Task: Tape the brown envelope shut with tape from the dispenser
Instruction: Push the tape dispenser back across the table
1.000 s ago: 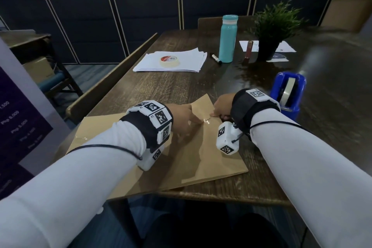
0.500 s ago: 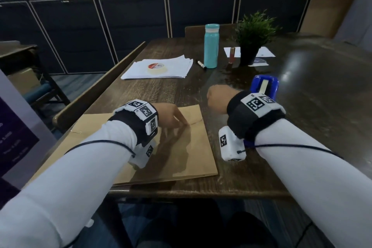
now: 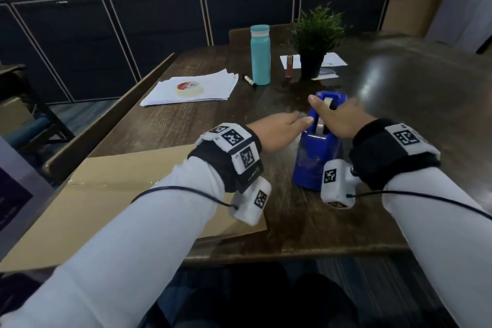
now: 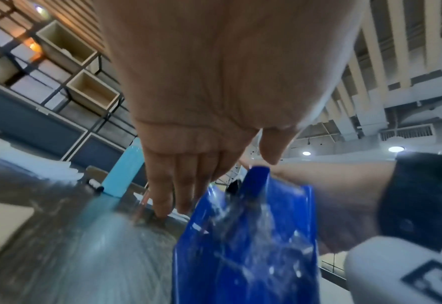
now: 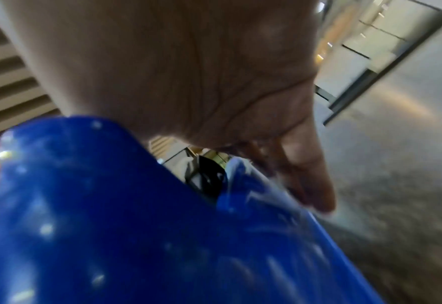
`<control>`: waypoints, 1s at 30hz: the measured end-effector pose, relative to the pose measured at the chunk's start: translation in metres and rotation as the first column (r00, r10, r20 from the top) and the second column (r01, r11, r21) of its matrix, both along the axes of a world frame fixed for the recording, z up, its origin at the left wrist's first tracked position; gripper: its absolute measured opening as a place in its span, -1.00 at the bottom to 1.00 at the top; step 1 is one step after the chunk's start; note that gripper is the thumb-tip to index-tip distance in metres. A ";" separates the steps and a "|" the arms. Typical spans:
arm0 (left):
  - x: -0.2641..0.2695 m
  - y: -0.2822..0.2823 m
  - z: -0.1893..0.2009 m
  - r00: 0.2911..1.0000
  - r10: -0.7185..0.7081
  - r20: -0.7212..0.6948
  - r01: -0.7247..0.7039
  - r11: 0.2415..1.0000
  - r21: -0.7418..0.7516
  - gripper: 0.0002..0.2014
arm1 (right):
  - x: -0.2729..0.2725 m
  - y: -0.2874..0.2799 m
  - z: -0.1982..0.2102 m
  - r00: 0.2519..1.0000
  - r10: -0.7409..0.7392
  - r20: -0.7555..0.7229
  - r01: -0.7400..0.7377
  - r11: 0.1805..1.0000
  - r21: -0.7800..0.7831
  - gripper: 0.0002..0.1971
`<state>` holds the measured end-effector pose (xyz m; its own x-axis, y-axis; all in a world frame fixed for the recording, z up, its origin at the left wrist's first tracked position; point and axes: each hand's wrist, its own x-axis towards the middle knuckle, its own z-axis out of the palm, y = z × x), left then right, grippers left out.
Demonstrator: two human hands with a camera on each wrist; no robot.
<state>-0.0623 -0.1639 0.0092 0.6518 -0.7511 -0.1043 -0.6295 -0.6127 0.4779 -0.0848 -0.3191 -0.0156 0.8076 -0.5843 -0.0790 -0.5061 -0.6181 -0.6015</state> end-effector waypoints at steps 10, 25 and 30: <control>0.020 -0.008 -0.016 0.947 -0.126 -0.294 0.113 0.992 -0.061 -0.48 | 0.011 -0.015 0.001 0.991 0.135 0.016 -0.131 0.924 0.360 -0.18; 0.111 -0.062 -0.030 0.995 0.099 0.030 -0.097 0.993 -0.069 -0.67 | 0.108 -0.042 -0.006 0.974 0.062 0.218 -0.164 0.856 0.490 -0.12; 0.136 -0.090 -0.033 0.985 0.169 0.040 -0.166 0.984 -0.063 -0.63 | 0.110 -0.040 0.002 0.979 0.055 0.195 -0.129 0.913 0.387 -0.35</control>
